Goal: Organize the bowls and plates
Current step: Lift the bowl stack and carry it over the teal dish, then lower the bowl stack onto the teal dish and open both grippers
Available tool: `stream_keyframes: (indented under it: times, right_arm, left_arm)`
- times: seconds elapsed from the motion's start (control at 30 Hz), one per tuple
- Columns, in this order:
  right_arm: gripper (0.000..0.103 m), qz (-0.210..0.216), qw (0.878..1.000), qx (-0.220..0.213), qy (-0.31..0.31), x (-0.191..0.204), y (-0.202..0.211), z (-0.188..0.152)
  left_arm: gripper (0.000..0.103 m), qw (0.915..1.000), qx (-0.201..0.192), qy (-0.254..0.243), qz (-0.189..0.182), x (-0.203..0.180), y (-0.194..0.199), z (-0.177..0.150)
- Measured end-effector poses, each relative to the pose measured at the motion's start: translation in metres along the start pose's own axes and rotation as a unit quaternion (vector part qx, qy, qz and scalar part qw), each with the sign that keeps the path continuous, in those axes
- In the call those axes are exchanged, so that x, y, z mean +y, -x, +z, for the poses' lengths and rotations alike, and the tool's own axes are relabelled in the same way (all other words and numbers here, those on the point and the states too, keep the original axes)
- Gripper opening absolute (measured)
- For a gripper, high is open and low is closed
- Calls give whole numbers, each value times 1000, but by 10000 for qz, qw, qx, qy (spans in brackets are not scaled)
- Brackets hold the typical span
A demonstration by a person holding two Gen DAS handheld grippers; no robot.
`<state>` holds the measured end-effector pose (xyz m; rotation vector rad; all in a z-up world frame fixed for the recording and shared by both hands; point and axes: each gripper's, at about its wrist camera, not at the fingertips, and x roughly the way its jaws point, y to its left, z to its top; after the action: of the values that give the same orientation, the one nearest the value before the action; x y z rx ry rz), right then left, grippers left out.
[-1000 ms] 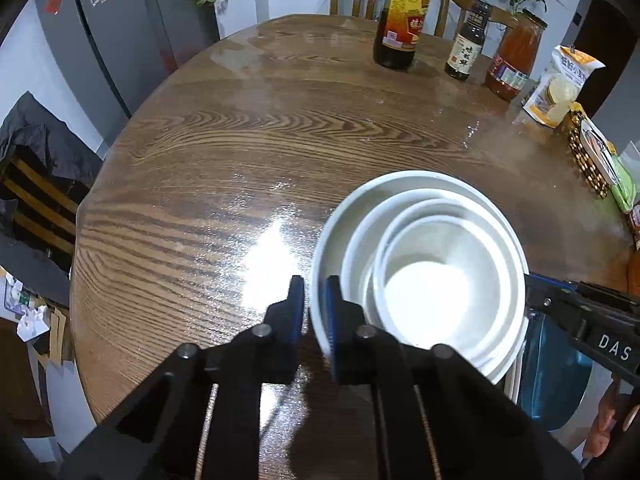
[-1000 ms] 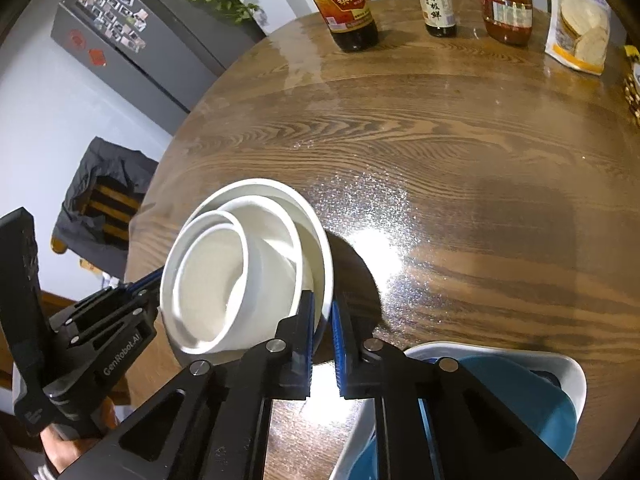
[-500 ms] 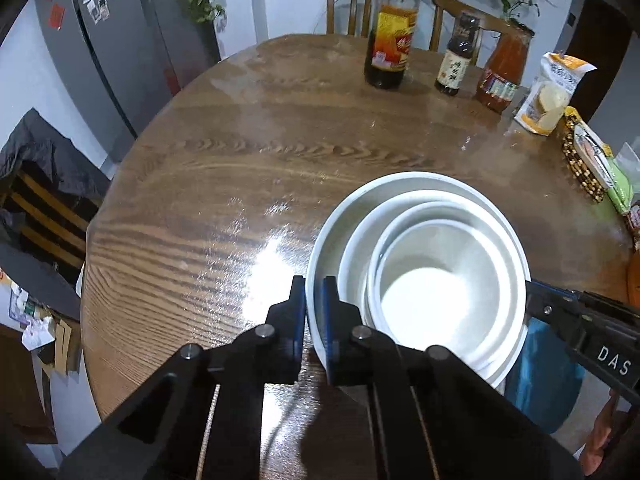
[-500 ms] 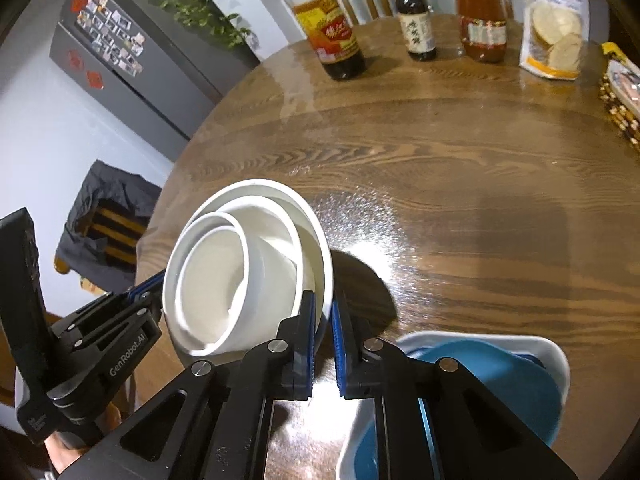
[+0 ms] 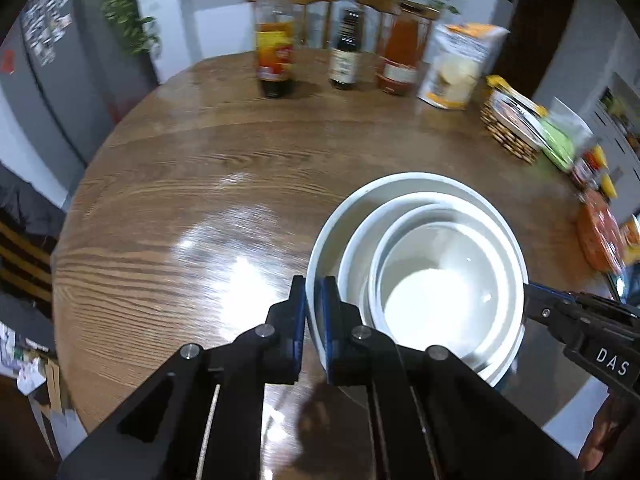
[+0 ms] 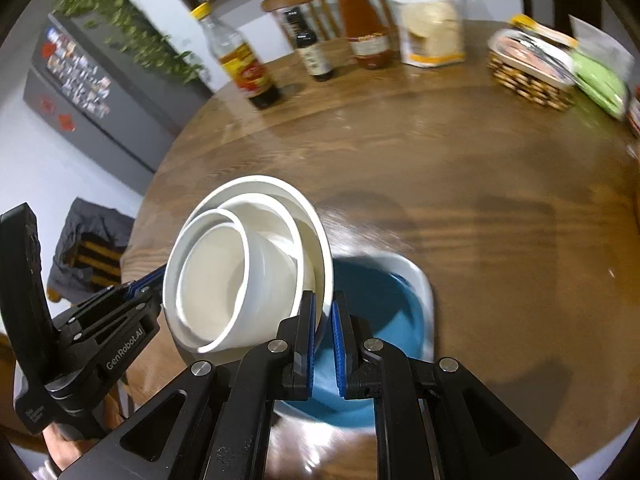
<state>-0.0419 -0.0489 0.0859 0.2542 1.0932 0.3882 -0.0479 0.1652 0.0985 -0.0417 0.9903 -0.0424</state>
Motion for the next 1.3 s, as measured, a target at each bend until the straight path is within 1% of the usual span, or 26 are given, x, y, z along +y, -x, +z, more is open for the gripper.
stream_keyframes:
  times: [0.1,0.23,0.33,0.4,0.47,0.5,0.53,0.6,0.8,0.97,1.1,1.23,1.3]
  right_arm:
    - [13,-38,9997,88,-208,-21,0,-7]
    - [13,-57,9989,289,-374,-39,-18,-12]
    - [13,-1,9992,191,-354,-41,-27,-6]
    - [13,-18,9995,97,-298,-41,-34,3]
    - [13,-31,9997,-21,-235,-42,-38,11]
    - [13,-29,9997,-56,-242,-42,-41,17]
    - [13,-22,9996,-107,-257,-43,-43,24]
    - [13,-55,9995,-208,-226,-41,-51,40]
    - [13,-228,9992,-314,-100,-36,-64,68]
    - [13,-317,9990,-318,4,-34,-64,70]
    - [13,-324,9989,-324,-32,-35,-63,70]
    - [13,-437,9984,-351,-7,-35,-62,71]
    - [13,-460,9984,-330,1,-35,-62,72]
  left_arm:
    - [4,9997,81,-229,-96,-25,-4,-8]
    - [4,9987,326,-360,-120,-43,-22,-17]
    - [4,9981,519,-312,-75,-48,-38,-20]
    - [4,9990,309,-333,-17,-50,-38,-15]
    - [4,9990,239,-350,116,-51,-44,-8]
    - [4,9990,114,-394,159,-52,-48,-2]
    - [4,9990,73,-403,200,-52,-51,2]
    - [4,9993,53,-306,210,-48,-59,14]
    - [5,9993,-29,-224,283,-43,-78,47]
    - [5,9991,-65,-279,311,-40,-84,60]
    - [5,9990,-77,-322,284,-38,-84,60]
    - [5,9990,-85,-328,286,-39,-84,61]
    - [8,9990,-80,-303,306,-38,-84,61]
